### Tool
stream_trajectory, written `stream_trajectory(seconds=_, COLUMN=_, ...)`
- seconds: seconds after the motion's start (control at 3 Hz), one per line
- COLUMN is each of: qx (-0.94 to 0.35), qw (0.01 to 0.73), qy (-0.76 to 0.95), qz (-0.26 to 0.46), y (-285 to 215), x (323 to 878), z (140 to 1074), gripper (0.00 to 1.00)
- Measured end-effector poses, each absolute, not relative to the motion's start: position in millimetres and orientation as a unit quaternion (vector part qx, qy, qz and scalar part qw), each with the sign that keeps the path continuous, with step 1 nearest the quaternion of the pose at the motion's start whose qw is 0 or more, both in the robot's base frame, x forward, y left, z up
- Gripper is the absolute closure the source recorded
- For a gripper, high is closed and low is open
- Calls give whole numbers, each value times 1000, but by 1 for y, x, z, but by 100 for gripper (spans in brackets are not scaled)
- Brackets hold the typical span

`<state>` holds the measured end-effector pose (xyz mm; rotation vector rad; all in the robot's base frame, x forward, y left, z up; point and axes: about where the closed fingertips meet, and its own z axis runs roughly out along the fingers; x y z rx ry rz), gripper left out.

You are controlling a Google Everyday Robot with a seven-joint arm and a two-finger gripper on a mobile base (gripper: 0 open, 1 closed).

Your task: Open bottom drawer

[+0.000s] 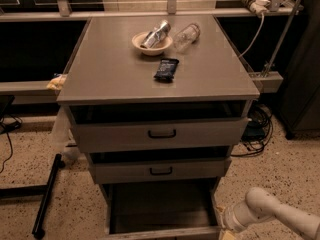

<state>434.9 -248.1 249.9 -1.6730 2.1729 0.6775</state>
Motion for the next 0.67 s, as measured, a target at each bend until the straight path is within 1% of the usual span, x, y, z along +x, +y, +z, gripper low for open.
stream_trajectory(seconds=0.33, qx=-589, qw=164, qy=765, qz=201, y=-283, x=432, z=263, gripper=0)
stream_trajectory(seconds=0.67, qx=-585, qw=167, qy=782, qz=136, y=-355, x=432, z=298, gripper=0)
